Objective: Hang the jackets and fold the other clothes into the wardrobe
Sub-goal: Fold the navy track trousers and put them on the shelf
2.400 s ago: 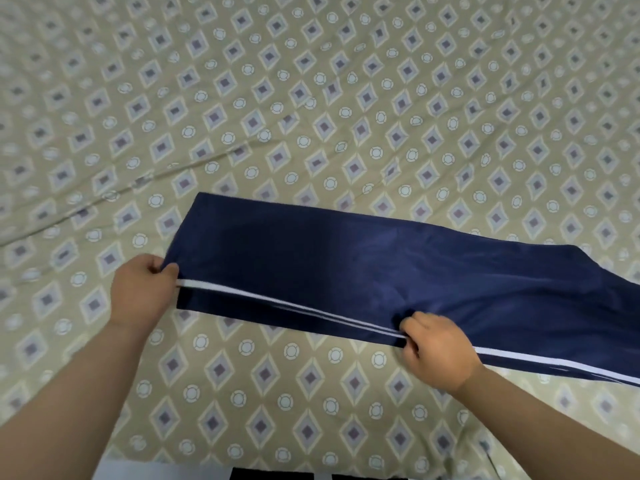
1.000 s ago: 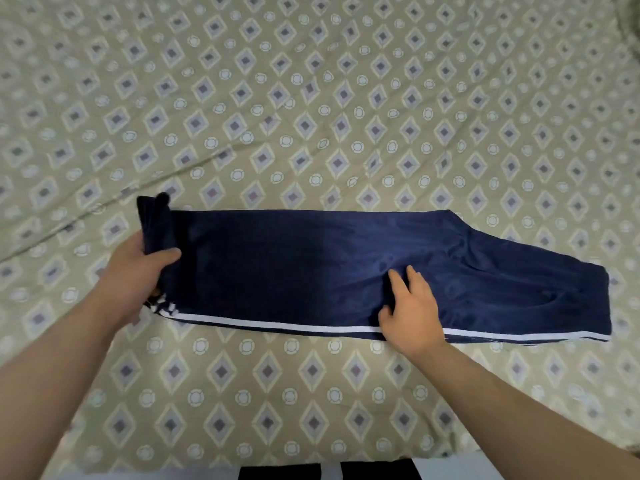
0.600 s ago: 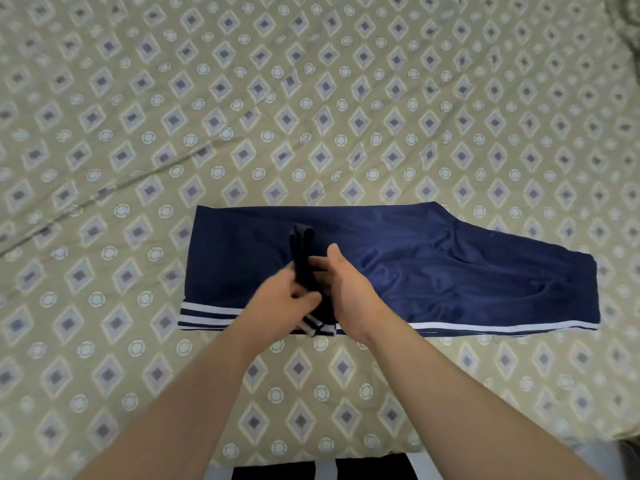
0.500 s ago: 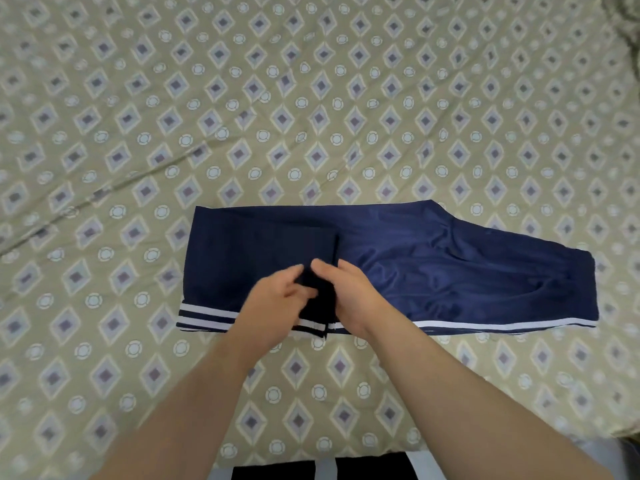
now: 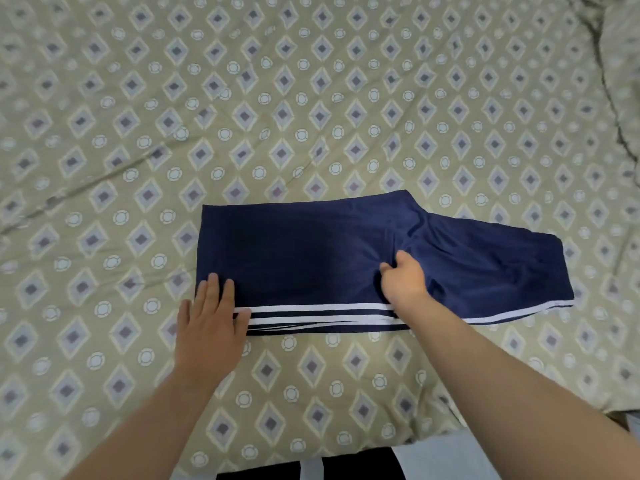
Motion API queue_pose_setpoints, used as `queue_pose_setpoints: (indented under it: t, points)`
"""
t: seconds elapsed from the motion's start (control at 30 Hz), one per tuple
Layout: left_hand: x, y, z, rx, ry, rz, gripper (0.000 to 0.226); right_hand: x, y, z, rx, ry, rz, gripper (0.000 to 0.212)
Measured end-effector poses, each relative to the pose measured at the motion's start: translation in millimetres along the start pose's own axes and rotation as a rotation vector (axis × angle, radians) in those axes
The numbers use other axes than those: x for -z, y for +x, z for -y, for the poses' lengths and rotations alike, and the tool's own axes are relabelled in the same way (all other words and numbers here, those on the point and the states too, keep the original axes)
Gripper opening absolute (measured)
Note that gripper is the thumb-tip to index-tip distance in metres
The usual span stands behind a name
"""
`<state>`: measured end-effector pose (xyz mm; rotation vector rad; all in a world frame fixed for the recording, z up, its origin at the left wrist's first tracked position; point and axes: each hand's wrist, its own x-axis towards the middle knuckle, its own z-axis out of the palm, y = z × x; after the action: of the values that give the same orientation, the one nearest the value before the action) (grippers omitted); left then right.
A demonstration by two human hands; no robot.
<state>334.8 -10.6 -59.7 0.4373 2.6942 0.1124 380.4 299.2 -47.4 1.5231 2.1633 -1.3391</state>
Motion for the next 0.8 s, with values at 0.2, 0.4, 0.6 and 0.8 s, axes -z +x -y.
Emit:
queue_pose_setpoints:
  t: [0.2,0.4,0.6,0.8]
  points:
    - [-14.3,6.3,-34.0,0.163,0.06,0.147,0.093,64.0,21.9,-41.2,0.16,-0.341,-0.097,0.035]
    - [16.1,41.4,-55.2,0.393,-0.759,-0.159,0.046,87.7,22.5,-49.4,0.306,-0.191,-0.194,0.027]
    - [31.7,73.8,-59.2,0.643,-1.105,0.131,0.02,122.2,27.6,-62.0,0.221,-0.057,-0.33,0.019]
    - [38.1,83.4,-11.2,0.68,-1.1,0.073,0.017,102.8,23.3,-69.3,0.046,-0.04,0.026,0.036]
